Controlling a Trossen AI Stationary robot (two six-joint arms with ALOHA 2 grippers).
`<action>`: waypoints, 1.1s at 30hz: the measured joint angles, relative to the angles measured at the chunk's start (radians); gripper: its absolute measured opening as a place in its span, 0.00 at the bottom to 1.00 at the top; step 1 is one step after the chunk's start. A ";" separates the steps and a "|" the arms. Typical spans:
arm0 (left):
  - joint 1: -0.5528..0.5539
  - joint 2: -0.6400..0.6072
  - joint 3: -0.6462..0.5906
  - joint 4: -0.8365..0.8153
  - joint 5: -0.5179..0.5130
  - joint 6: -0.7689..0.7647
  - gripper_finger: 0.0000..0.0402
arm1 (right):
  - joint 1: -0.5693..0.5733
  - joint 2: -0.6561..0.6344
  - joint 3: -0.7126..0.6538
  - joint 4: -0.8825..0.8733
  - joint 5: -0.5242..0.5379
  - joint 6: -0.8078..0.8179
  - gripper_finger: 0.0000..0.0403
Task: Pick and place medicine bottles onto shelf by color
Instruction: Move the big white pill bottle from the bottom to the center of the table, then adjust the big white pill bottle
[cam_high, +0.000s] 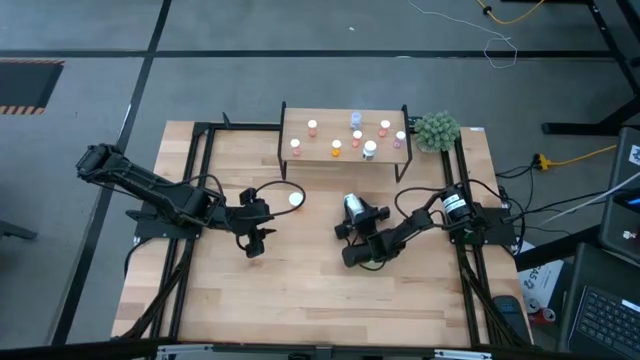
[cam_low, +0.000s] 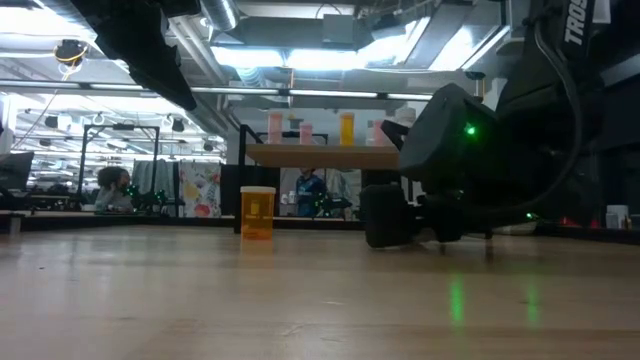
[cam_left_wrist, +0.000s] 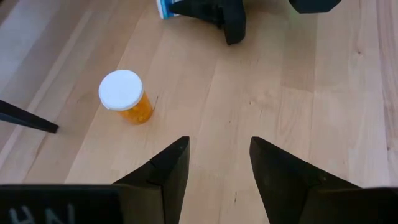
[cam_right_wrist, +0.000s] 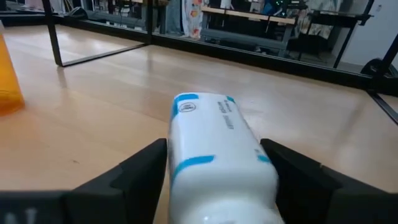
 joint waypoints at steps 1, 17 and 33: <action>0.000 0.000 0.000 0.000 0.000 0.000 0.41 | 0.000 0.000 0.000 0.000 0.000 0.000 0.64; 0.000 0.000 0.000 0.000 0.000 -0.001 0.41 | -0.006 -0.122 0.000 -0.007 -0.122 -0.158 0.61; 0.000 0.000 0.000 -0.001 0.001 0.000 0.41 | -0.072 -0.262 0.001 -0.153 -0.287 -0.192 0.56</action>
